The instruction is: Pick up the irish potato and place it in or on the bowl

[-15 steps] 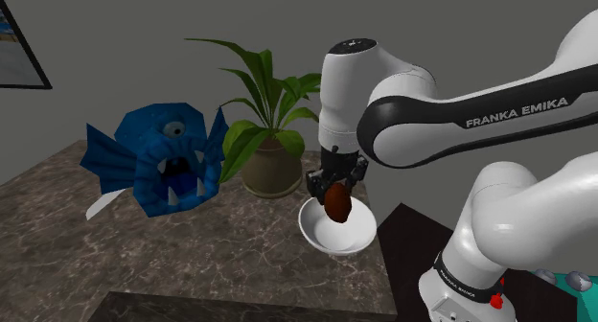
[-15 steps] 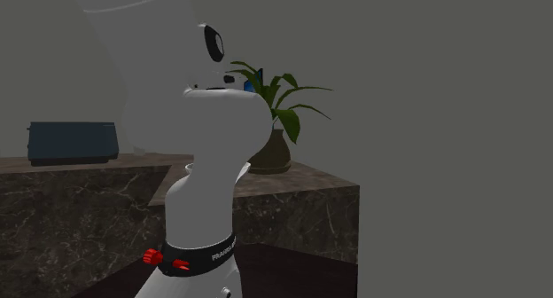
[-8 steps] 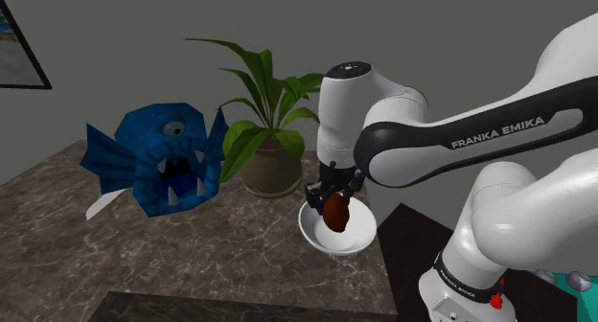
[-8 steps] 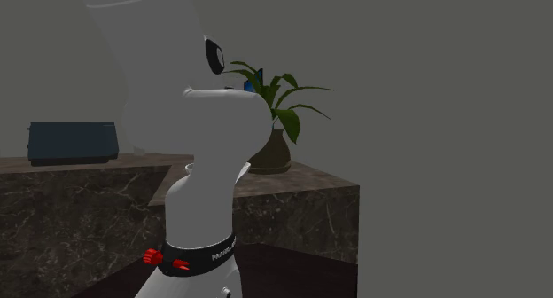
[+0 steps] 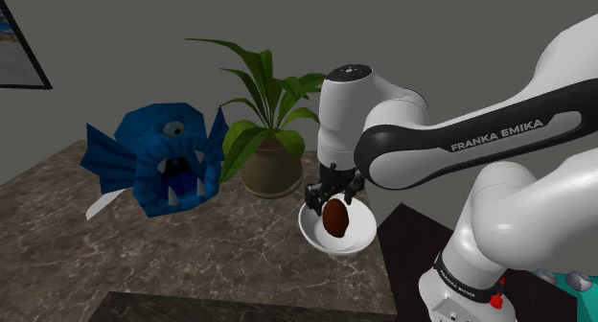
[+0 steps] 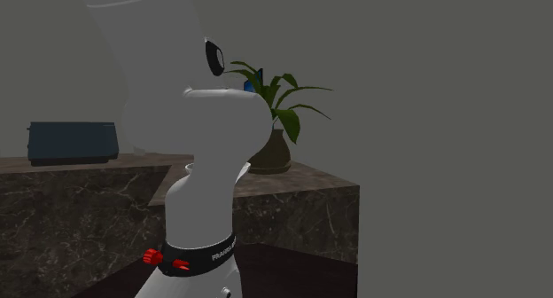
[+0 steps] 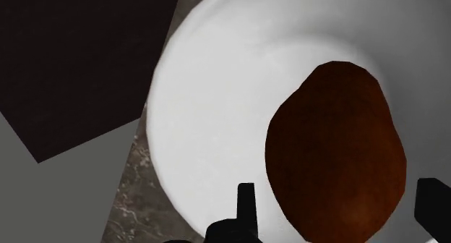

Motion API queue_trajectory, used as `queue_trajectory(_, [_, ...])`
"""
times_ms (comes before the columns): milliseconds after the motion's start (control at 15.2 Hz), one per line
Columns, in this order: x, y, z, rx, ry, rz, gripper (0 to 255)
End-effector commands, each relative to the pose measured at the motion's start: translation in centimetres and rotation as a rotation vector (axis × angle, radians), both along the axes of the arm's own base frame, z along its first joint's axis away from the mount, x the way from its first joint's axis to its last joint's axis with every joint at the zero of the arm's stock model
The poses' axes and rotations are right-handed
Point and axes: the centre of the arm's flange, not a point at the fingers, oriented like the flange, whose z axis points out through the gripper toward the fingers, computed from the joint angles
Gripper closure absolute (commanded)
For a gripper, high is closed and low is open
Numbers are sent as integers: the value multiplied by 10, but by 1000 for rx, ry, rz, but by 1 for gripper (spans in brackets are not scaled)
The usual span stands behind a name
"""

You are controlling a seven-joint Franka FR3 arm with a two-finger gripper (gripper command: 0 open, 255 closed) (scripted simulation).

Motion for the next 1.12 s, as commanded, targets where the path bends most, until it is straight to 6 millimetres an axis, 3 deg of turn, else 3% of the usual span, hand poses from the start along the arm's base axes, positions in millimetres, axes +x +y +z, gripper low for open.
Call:
queue_trajectory(0, [0,0,0,0,0,0,0])
queue_trajectory(264, [0,0,0,0,0,0,0])
queue_trajectory(528, [-4,6,50,0,0,0,0])
queue_trajectory(1056, [-4,6,50,0,0,0,0])
